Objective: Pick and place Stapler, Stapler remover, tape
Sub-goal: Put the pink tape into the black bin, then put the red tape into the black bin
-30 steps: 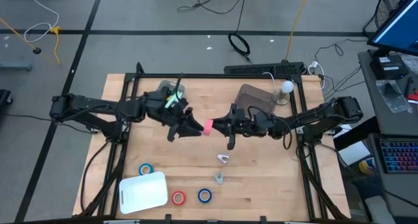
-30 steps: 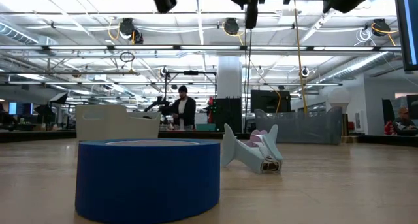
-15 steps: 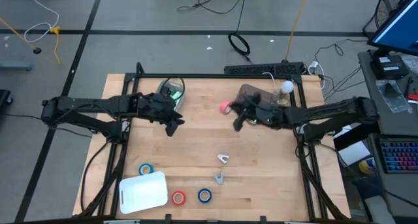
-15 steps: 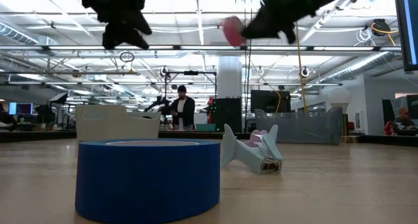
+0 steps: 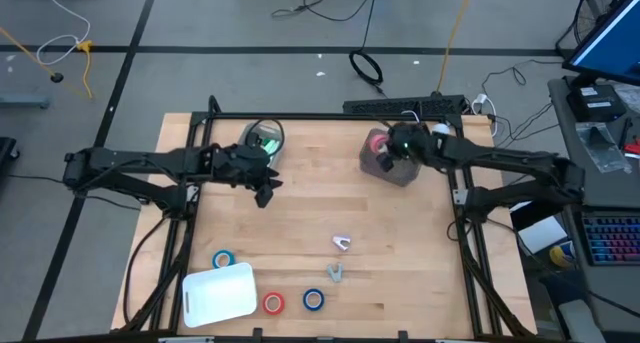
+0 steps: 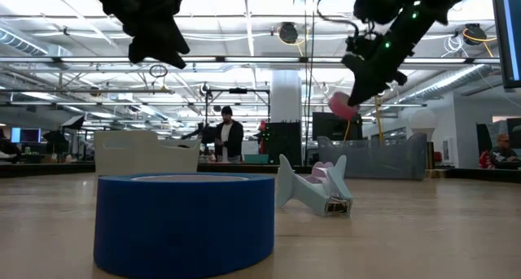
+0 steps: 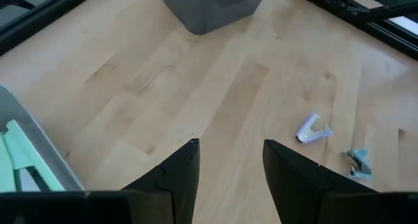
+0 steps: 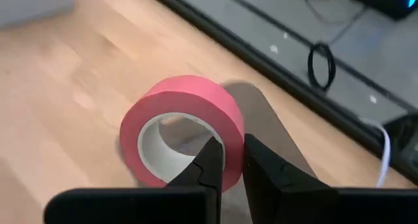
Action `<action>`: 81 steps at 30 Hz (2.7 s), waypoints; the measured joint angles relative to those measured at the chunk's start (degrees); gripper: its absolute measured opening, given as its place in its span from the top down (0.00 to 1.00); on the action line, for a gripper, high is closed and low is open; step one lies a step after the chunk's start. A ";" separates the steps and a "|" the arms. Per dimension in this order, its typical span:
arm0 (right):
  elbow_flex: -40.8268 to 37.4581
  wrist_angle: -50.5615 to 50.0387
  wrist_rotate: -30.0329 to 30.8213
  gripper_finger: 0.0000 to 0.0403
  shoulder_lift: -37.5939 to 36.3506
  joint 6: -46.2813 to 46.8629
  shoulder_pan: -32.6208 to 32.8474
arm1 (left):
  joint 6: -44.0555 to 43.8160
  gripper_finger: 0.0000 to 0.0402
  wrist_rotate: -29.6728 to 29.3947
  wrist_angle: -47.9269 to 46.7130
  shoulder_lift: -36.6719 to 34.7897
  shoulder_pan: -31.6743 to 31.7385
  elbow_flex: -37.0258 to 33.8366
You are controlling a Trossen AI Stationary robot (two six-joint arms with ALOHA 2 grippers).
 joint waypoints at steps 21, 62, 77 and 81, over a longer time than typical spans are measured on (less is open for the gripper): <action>0.02 -21.40 -9.04 0.93 7.82 0.47 -8.91 | -8.74 0.58 1.81 17.66 -12.35 0.54 -20.12; 0.02 -25.31 -16.24 0.80 8.16 -0.41 -8.89 | -4.32 0.58 4.18 15.73 -15.30 4.31 -21.40; 0.02 -19.33 -26.34 0.76 -0.81 3.39 -7.97 | -4.54 0.58 5.75 16.49 -15.28 3.93 -21.40; 0.00 -11.86 -35.60 0.77 -6.05 6.48 -4.30 | -4.89 0.58 5.68 16.85 -15.28 2.87 -21.40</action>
